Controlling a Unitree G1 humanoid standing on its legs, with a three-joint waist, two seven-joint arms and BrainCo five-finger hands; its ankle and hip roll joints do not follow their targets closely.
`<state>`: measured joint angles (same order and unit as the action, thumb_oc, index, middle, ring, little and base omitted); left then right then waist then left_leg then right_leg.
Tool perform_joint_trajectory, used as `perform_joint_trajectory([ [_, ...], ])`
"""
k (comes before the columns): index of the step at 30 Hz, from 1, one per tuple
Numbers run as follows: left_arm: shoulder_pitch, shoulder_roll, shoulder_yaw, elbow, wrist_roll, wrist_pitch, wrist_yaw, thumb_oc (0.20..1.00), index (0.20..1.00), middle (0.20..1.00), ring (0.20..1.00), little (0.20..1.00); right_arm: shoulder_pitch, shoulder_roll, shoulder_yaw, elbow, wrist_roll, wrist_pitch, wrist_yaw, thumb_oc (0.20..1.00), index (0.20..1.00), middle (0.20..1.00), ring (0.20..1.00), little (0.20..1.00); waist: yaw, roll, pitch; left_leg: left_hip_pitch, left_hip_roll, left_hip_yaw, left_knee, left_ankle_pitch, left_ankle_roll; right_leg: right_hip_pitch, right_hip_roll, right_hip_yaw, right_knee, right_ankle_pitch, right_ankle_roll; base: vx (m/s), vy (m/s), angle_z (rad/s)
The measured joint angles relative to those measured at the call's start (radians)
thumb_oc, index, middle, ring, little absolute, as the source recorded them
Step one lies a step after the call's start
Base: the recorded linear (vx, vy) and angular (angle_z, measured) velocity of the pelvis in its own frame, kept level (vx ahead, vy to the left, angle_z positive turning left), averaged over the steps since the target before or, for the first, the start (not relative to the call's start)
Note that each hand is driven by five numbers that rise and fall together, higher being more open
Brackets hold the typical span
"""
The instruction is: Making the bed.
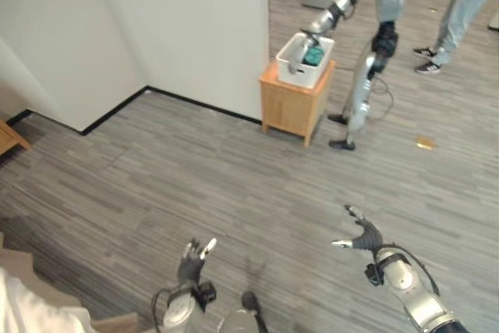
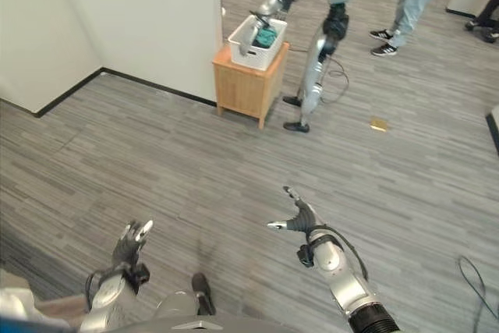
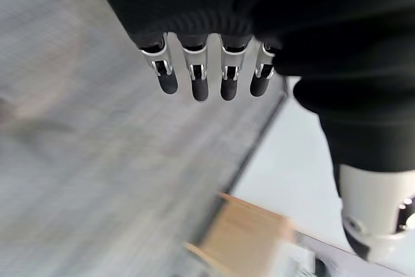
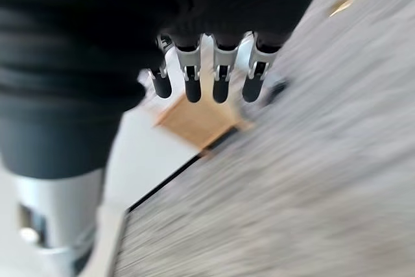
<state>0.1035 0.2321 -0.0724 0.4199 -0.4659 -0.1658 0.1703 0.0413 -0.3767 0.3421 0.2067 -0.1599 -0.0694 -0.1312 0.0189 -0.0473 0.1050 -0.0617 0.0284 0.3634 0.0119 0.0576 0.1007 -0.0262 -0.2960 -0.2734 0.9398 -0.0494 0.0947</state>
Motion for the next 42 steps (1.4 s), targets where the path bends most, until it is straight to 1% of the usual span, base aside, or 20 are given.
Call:
perform_joint_trajectory([
  [2,-0.127,0.001,-0.043,-0.043,0.002,-0.008,0.025,1.000,1.000,1.000,1.000,1.000,-0.063,-0.025,-0.006,-0.022,0.001,-0.001,-0.003,1.000,1.000,1.000,1.000,1.000,-0.039,0.098,0.073,0.011,0.062,-0.162,-0.024,0.000,-0.010,-0.151,0.170,0.052,-0.169,-0.147,-0.029,0.53,-0.074,1.72],
  [3,-0.150,0.003,-0.046,-0.061,0.003,-0.011,0.024,1.000,1.000,1.000,1.000,1.000,-0.079,-0.037,-0.009,-0.031,0.001,-0.002,-0.004,1.000,1.000,1.000,1.000,1.000,-0.057,0.108,0.088,0.017,0.066,-0.186,-0.044,0.018,-0.005,-0.182,0.173,0.039,-0.274,-0.151,-0.018,0.68,-0.116,2.32],
  [5,-0.172,0.006,-0.037,-0.089,0.008,-0.028,0.032,1.000,1.000,1.000,1.000,1.000,-0.099,-0.039,-0.017,-0.026,0.002,-0.002,-0.021,1.000,1.000,1.000,1.000,1.000,-0.104,0.058,0.093,0.055,0.010,-0.315,-0.058,-0.022,-0.024,-0.222,0.161,0.096,-0.665,-0.129,0.030,0.82,-0.094,2.02],
  [9,-0.134,0.055,-0.041,-0.103,0.016,-0.035,0.051,1.000,1.000,1.000,1.000,1.000,-0.074,0.007,-0.035,0.014,0.004,-0.001,-0.026,1.000,1.000,1.000,1.000,1.000,-0.131,-0.029,0.105,0.119,-0.006,-0.484,-0.019,-0.132,-0.018,-0.223,0.160,0.269,-0.925,-0.035,0.104,0.64,-0.126,2.20],
  [12,-0.090,0.071,-0.031,-0.108,0.048,-0.035,0.053,1.000,1.000,1.000,1.000,1.000,-0.101,0.024,-0.049,0.128,0.007,0.000,-0.021,1.000,1.000,1.000,1.000,1.000,-0.110,-0.035,0.120,0.170,0.022,-0.463,0.158,-0.166,-0.114,-0.144,0.137,0.192,-0.823,0.086,0.086,0.40,-0.176,1.49],
  [13,-0.067,0.068,-0.028,-0.123,0.050,-0.036,0.053,1.000,1.000,1.000,1.000,1.000,-0.095,0.017,-0.060,0.139,0.012,0.002,-0.021,1.000,1.000,1.000,1.000,1.000,-0.112,-0.025,0.117,0.130,0.032,-0.421,0.319,-0.138,-0.184,-0.114,0.133,0.155,-0.805,0.082,0.072,0.31,-0.185,1.43],
  [14,-0.046,0.054,-0.005,-0.135,0.049,-0.042,0.056,1.000,1.000,1.000,1.000,1.000,-0.103,-0.010,-0.071,0.152,0.013,0.001,-0.021,1.000,1.000,1.000,1.000,1.000,-0.112,-0.039,0.123,0.013,0.045,-0.333,0.531,-0.010,-0.290,-0.060,0.107,0.091,-0.821,0.068,0.019,0.33,-0.192,1.12],
  [15,-0.032,0.041,0.015,-0.135,0.047,-0.045,0.065,1.000,1.000,1.000,1.000,1.000,-0.111,-0.022,-0.075,0.155,0.014,0.000,-0.020,1.000,1.000,1.000,1.000,1.000,-0.100,-0.048,0.125,-0.029,0.074,-0.272,0.593,0.013,-0.277,-0.046,0.100,0.084,-0.837,0.075,0.006,0.29,-0.107,0.54],
  [16,-0.015,0.033,0.047,-0.111,0.044,-0.048,0.068,1.000,1.000,1.000,1.000,1.000,-0.148,-0.029,-0.094,0.154,0.022,-0.003,-0.027,1.000,1.000,1.000,1.000,1.000,-0.085,-0.043,0.124,-0.042,0.158,-0.078,0.605,0.153,-0.268,0.011,0.104,0.052,-0.923,0.072,-0.006,0.31,-0.012,-0.16],
  [19,-0.015,0.048,0.067,-0.108,0.038,-0.053,0.058,1.000,1.000,1.000,1.000,1.000,-0.159,-0.036,-0.111,0.115,0.036,-0.005,-0.033,1.000,1.000,1.000,1.000,1.000,-0.097,-0.040,0.118,-0.008,0.239,0.135,0.402,0.052,-0.283,0.064,0.130,0.027,-1.000,0.118,-0.064,0.35,0.077,0.21],
  [23,-0.012,0.045,0.074,-0.110,0.037,-0.048,0.059,1.000,1.000,1.000,1.000,1.000,-0.154,-0.039,-0.110,0.125,0.042,0.003,-0.023,1.000,1.000,1.000,1.000,1.000,-0.043,-0.011,0.115,-0.002,0.231,0.147,0.033,0.063,-0.273,0.103,0.185,0.040,-1.044,0.103,-0.057,0.36,0.197,-0.02],
  [27,0.008,0.045,0.078,-0.110,0.038,-0.040,0.053,1.000,1.000,1.000,1.000,1.000,-0.116,-0.044,-0.118,0.111,0.041,0.004,-0.011,1.000,1.000,1.000,1.000,1.000,-0.045,0.041,0.100,0.022,0.254,0.205,-0.018,0.097,-0.228,0.211,0.207,0.000,-1.046,0.046,-0.017,0.34,0.183,0.02],
  [29,0.027,0.026,0.066,-0.117,0.042,-0.029,0.047,1.000,1.000,1.000,1.000,1.000,-0.026,-0.092,-0.113,0.065,0.041,0.004,-0.011,1.000,1.000,1.000,1.000,1.000,-0.052,0.090,0.028,0.083,0.172,0.197,-0.031,0.027,-0.214,0.237,0.157,-0.042,-0.942,-0.036,0.047,0.23,0.199,0.22],
  [30,0.024,0.030,0.068,-0.117,0.048,-0.031,0.046,1.000,1.000,1.000,1.000,1.000,-0.012,-0.087,-0.111,0.074,0.040,-0.001,-0.010,1.000,1.000,1.000,1.000,1.000,-0.054,0.092,0.004,0.094,0.132,0.202,-0.052,0.017,-0.102,0.225,0.126,-0.041,-0.852,-0.055,0.080,0.26,0.259,0.38],
  [31,0.011,0.032,0.067,-0.108,0.049,-0.030,0.049,1.000,1.000,1.000,1.000,1.000,-0.011,-0.080,-0.097,0.081,0.040,-0.001,-0.010,1.000,1.000,1.000,1.000,1.000,-0.060,0.085,0.008,0.103,0.104,0.195,-0.056,0.004,-0.117,0.151,0.071,-0.040,-0.661,-0.073,0.101,0.16,0.149,0.70],
  [32,0.000,0.041,0.055,-0.119,0.050,-0.029,0.047,1.000,1.000,1.000,1.000,1.000,0.005,-0.074,-0.074,0.066,0.040,0.000,0.003,1.000,1.000,1.000,1.000,1.000,-0.096,0.071,0.030,0.137,0.043,0.124,-0.088,0.015,-0.056,-0.053,-0.031,0.033,-0.229,-0.022,0.074,0.14,0.067,1.07],
  [33,-0.009,0.063,0.041,-0.126,0.051,-0.027,0.045,1.000,1.000,1.000,1.000,1.000,0.015,-0.062,-0.066,0.056,0.040,0.000,0.010,1.000,1.000,1.000,1.000,1.000,-0.116,0.064,0.044,0.142,0.016,0.088,-0.098,0.013,-0.033,-0.117,-0.052,0.088,-0.129,-0.017,0.070,0.17,-0.047,1.45],
  [37,0.008,0.125,0.047,-0.128,0.056,-0.021,0.044,1.000,1.000,1.000,1.000,1.000,0.005,-0.010,-0.059,0.045,0.042,-0.006,0.010,1.000,1.000,1.000,1.000,1.000,-0.136,0.027,0.048,0.142,-0.026,0.038,-0.101,-0.023,-0.018,-0.223,-0.037,0.143,-0.354,-0.022,0.087,0.19,-0.073,0.82],
  [39,-0.017,0.136,0.048,-0.113,0.055,-0.019,0.042,1.000,1.000,1.000,1.000,1.000,-0.005,0.000,-0.073,0.041,0.053,-0.008,0.009,1.000,1.000,1.000,1.000,1.000,-0.169,0.031,0.065,0.133,-0.023,-0.084,-0.100,-0.028,-0.034,-0.155,0.107,0.229,-0.670,-0.057,0.104,0.18,-0.124,1.35],
  [42,-0.008,0.134,0.055,-0.111,0.054,-0.018,0.035,1.000,1.000,1.000,1.000,1.000,-0.033,0.005,-0.094,0.059,0.057,-0.008,0.009,1.000,1.000,1.000,1.000,1.000,-0.153,0.009,0.066,0.176,-0.061,-0.120,-0.102,-0.058,-0.054,-0.108,0.139,0.219,-0.853,0.100,0.036,0.16,-0.096,0.70],
])
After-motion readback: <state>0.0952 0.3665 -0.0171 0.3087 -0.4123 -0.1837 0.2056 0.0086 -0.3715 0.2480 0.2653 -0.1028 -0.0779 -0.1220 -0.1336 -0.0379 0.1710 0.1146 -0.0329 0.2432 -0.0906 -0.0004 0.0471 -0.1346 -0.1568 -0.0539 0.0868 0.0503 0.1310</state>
